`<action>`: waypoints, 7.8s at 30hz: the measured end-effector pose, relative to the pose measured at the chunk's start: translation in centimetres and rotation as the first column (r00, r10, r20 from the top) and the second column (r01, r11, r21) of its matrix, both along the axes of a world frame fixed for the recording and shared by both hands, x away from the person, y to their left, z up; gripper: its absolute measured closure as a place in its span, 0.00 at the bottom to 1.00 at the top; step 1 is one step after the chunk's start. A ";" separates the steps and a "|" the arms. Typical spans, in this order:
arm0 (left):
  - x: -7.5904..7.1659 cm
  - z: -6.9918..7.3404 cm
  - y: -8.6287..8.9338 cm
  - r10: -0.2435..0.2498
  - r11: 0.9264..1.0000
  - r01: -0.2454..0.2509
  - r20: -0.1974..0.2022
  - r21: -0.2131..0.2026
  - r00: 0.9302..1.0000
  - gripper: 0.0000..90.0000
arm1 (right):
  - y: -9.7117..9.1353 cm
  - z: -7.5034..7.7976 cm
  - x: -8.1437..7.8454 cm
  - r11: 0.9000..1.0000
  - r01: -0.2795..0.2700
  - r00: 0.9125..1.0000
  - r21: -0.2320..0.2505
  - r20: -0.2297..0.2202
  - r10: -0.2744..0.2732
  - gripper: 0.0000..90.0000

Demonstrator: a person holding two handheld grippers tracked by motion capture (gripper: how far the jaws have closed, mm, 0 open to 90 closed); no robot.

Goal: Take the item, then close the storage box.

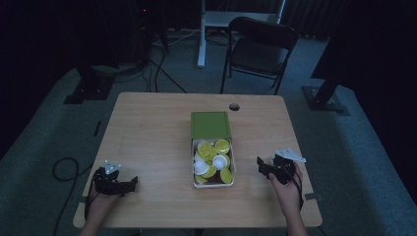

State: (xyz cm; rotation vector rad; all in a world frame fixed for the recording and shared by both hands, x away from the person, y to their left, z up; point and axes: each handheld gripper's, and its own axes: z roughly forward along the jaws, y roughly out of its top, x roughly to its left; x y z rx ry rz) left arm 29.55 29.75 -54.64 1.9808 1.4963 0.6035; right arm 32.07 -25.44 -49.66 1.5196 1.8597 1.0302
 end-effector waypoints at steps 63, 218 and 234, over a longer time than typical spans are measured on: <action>-0.1 0.0 0.0 -0.010 1.000 0.010 0.000 0.001 1.000 0.00 | 3.6 -5.3 -1.8 0.936 -0.338 0.937 -0.094 -0.127 0.326 0.15; 4.6 4.9 -15.9 -0.576 0.804 0.595 0.217 -0.026 0.788 0.00 | 5.5 -1.8 1.3 0.902 -0.420 0.907 0.100 0.039 0.418 0.12; 5.8 5.1 -15.5 -0.558 0.815 0.578 0.217 -0.035 0.801 0.00 | 5.8 -1.7 2.2 0.911 -0.399 0.917 0.103 0.033 0.397 0.12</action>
